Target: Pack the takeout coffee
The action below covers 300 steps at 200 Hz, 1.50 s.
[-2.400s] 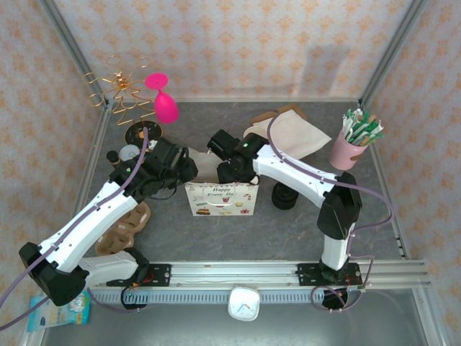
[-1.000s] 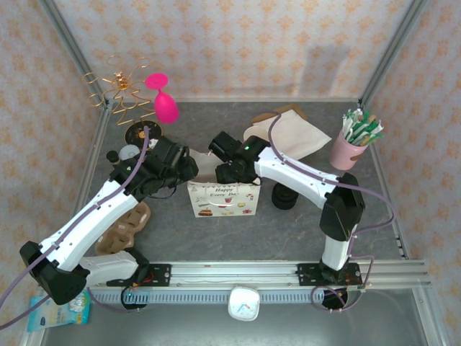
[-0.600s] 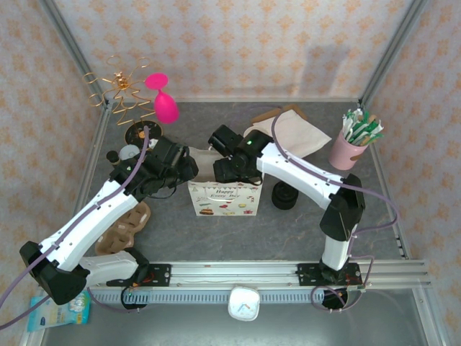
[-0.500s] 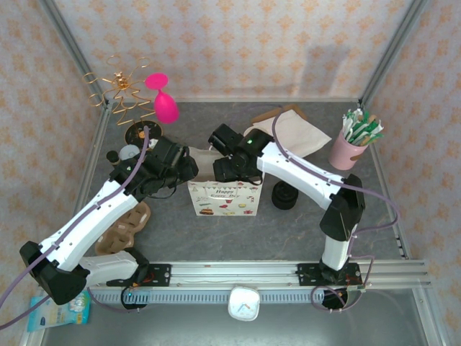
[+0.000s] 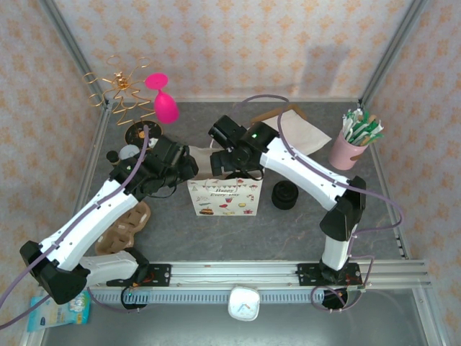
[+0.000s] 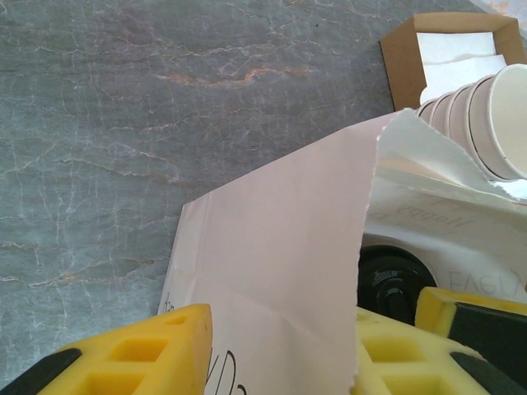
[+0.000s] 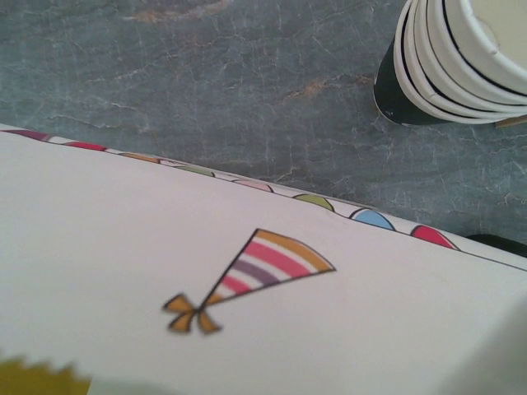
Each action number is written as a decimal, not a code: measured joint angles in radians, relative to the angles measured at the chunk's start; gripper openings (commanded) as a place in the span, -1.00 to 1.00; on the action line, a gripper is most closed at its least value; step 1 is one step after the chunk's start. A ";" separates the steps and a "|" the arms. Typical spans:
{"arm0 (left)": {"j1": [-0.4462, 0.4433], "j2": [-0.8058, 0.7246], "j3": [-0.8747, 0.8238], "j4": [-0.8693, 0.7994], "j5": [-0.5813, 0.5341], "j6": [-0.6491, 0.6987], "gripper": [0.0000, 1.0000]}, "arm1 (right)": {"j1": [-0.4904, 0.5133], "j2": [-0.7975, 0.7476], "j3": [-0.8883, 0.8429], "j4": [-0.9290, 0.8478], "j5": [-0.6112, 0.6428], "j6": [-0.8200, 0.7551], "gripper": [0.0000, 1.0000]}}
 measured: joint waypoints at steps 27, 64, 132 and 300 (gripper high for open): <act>0.000 0.005 0.006 -0.002 -0.002 0.000 -0.18 | 0.000 0.000 0.035 -0.023 0.000 0.000 0.99; 0.000 0.006 0.010 -0.005 -0.002 0.000 -0.18 | 0.000 0.000 0.090 -0.050 0.000 0.000 0.99; 0.000 0.007 0.032 -0.012 -0.008 0.001 -0.14 | 0.000 0.000 0.180 -0.079 0.000 0.000 0.99; 0.000 0.020 0.194 -0.043 -0.066 0.080 0.14 | -0.098 -0.135 0.310 -0.082 -0.018 0.036 0.99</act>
